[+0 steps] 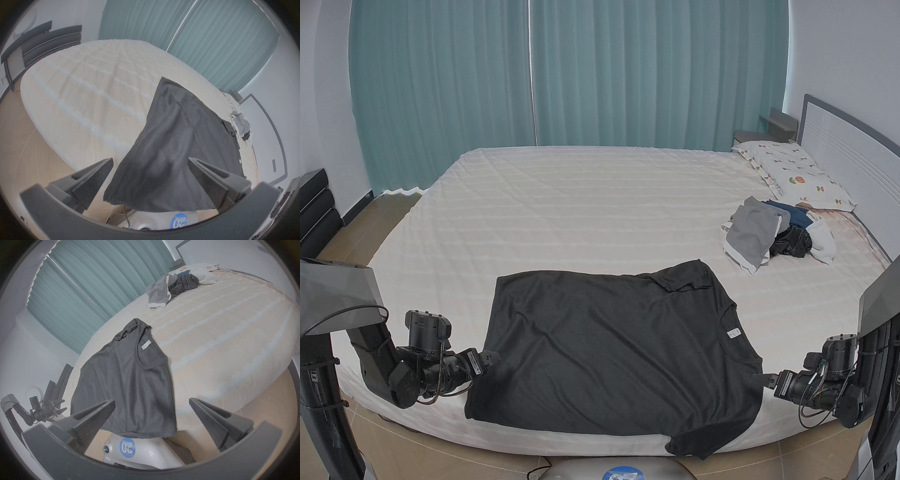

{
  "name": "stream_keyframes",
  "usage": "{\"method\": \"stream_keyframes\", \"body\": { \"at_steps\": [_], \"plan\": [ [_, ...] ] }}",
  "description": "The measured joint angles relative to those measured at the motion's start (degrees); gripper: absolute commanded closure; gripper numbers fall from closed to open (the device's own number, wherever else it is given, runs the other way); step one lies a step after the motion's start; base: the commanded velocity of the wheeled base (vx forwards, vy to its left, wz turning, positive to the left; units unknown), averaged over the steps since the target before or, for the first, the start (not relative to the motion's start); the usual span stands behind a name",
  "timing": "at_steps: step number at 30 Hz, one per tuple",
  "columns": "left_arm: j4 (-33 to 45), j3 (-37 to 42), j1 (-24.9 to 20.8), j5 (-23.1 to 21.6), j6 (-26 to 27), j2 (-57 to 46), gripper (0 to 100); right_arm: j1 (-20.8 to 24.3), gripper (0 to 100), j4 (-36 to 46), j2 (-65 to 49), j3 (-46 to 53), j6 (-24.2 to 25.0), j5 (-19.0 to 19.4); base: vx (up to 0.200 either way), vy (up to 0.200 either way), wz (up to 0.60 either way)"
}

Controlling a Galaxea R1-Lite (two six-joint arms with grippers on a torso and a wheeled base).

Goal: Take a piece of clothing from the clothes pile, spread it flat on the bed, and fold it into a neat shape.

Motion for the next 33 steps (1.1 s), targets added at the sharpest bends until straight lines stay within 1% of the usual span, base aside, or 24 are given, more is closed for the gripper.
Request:
{"method": "stream_keyframes", "body": {
  "at_steps": [4,12,14,17,22,26,28,33],
  "plan": [
    [-0.1,-0.4,0.2,0.0,0.0,0.1,0,0.2,0,0.0,0.6,0.0,0.2,0.0,0.2,0.0,0.0],
    [-0.3,-1.1,0.5,0.0,-0.9,0.1,0,0.5,0,0.0,1.6,0.0,0.3,-0.1,0.0,0.0,0.0],
    [-0.2,-1.5,0.5,0.0,-2.0,0.1,0,0.6,0,0.0,1.8,0.0,0.3,-0.1,0.0,0.0,0.0],
    [-0.1,-3.1,0.5,0.0,-5.6,0.1,0,0.8,0,0.0,2.1,0.0,0.4,-0.1,0.0,0.0,0.0],
    [0.4,-6.7,0.4,0.3,-6.7,-0.2,0,0.9,0,0.0,2.6,0.0,2.1,-0.1,0.0,0.0,0.0],
    [3.2,-11.4,0.3,0.6,-6.8,-0.2,0,0.9,0,0.0,2.6,-0.3,5.0,-0.2,0.0,0.0,0.0],
    [5.9,-14.8,0.3,0.6,-6.9,0.1,0,0.9,0,0.0,2.7,-0.6,5.9,-0.2,0.0,0.0,0.0],
    [11.1,-25.9,0.5,0.6,-7.3,2.5,0,0.9,0,0.0,2.7,-1.2,7.5,-0.2,0.0,0.0,0.0]
  ]
}}
